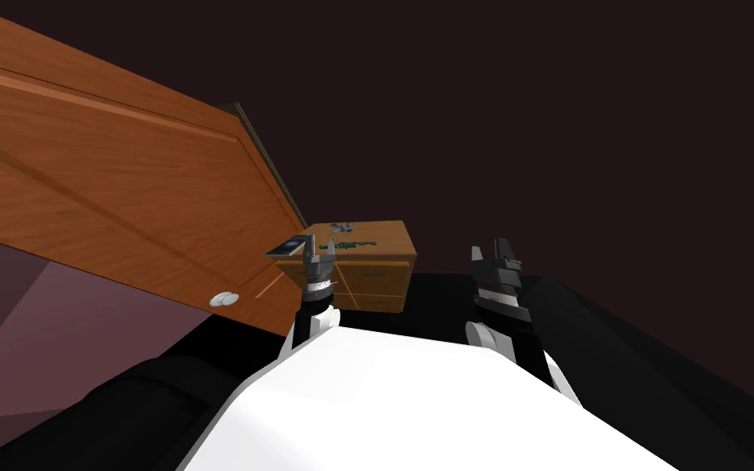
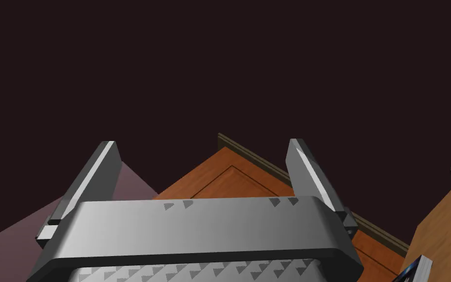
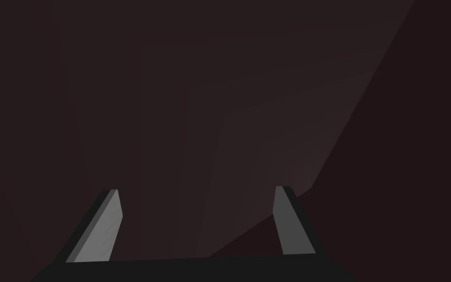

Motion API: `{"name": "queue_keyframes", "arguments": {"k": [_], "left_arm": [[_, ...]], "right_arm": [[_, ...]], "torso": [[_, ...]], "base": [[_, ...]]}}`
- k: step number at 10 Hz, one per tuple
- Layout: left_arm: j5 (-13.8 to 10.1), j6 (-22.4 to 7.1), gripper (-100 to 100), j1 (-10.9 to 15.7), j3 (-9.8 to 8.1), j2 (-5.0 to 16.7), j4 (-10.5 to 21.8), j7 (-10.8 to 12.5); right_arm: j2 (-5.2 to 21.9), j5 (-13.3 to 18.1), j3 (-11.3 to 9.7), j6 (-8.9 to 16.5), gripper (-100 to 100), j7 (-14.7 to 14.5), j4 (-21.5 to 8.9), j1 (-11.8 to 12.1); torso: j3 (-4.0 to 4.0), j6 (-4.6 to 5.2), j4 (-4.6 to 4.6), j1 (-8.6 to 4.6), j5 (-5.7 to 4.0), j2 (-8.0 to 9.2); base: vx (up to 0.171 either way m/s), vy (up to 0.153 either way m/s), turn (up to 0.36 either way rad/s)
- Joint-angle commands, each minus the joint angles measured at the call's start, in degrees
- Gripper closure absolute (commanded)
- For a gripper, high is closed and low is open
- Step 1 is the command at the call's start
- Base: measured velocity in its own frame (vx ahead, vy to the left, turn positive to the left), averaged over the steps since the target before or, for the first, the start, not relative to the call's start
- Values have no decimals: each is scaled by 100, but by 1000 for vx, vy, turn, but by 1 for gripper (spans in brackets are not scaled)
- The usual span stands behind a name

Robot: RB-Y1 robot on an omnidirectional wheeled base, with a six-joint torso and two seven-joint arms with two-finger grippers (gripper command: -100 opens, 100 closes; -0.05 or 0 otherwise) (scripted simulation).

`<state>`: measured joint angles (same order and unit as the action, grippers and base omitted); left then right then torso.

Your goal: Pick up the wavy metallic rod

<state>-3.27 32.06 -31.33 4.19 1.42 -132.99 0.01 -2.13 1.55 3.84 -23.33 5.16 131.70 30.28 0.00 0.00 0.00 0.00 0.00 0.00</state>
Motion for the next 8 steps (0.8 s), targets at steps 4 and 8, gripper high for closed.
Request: {"name": "queue_keyframes", "arguments": {"k": [4, 8], "left_arm": [[95, -576, -100, 730, -170, 490, 516, 8], [147, -981, -100, 1224, -277, 624, 854, 10]], "right_arm": [[-1, 0, -1, 0, 0, 0, 0, -1], [-1, 0, -1, 0, 0, 0, 0, -1]], "torso": [[10, 1, 4, -26, -6, 18], [11, 1, 4, -22, -5, 18]], "base": [[-52, -55, -14], [-58, -57, -13]]}}
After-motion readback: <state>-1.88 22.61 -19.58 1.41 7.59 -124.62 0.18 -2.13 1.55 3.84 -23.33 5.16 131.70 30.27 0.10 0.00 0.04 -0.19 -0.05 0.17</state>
